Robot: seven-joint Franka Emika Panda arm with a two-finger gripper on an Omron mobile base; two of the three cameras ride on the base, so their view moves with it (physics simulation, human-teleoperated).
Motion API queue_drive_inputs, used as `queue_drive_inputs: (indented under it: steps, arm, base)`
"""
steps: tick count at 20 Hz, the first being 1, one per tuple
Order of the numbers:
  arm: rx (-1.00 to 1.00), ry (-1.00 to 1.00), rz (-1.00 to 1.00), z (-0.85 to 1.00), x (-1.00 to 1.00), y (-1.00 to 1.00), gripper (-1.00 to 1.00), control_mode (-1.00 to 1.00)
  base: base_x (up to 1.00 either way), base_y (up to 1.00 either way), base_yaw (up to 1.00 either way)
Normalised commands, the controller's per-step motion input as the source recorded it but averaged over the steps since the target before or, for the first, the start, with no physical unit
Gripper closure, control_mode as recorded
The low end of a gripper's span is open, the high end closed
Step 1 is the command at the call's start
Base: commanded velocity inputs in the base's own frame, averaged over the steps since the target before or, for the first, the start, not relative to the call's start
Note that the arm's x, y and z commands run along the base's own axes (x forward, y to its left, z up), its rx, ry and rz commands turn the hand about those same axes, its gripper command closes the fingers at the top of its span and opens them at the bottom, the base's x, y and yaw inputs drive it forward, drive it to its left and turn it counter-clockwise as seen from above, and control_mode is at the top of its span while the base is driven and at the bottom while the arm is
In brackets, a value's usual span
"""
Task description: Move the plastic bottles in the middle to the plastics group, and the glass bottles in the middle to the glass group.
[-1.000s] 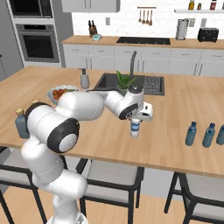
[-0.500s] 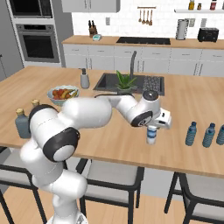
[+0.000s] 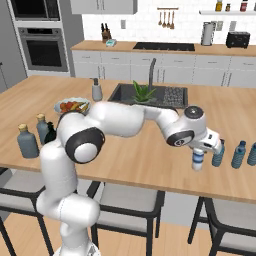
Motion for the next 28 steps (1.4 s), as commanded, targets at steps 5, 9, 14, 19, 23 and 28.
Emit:
queue_drive_inputs:
  steps: [5, 9, 14, 19, 23, 28]
  arm:
    - [0.0, 0.0, -0.07, 0.0, -0.19, -0.74, 1.0, -1.0]
    - [0.0, 0.0, -0.04, 0.0, -0.27, -0.59, 1.0, -1.0]
    - [0.0, -0.02, 0.0, -0.01, -0.1, -0.19, 1.0, -1.0]
    - [0.0, -0.02, 0.01, 0.0, 0.0, 0.0, 1.0, -1.0]
    - [0.0, 0.0, 0.02, 0.0, 0.0, 0.0, 1.0, -1.0]
    - [0.0, 0.0, 0.1, 0.0, 0.14, -0.01, 1.0, -1.0]
  base:
    - [0.0, 0.0, 0.0]
    - [0.0, 0.0, 0.0]
    - [0.0, 0.0, 0.0]
    - [0.0, 0.0, 0.0]
    - [0.0, 0.0, 0.0]
    - [0.0, 0.0, 0.0]
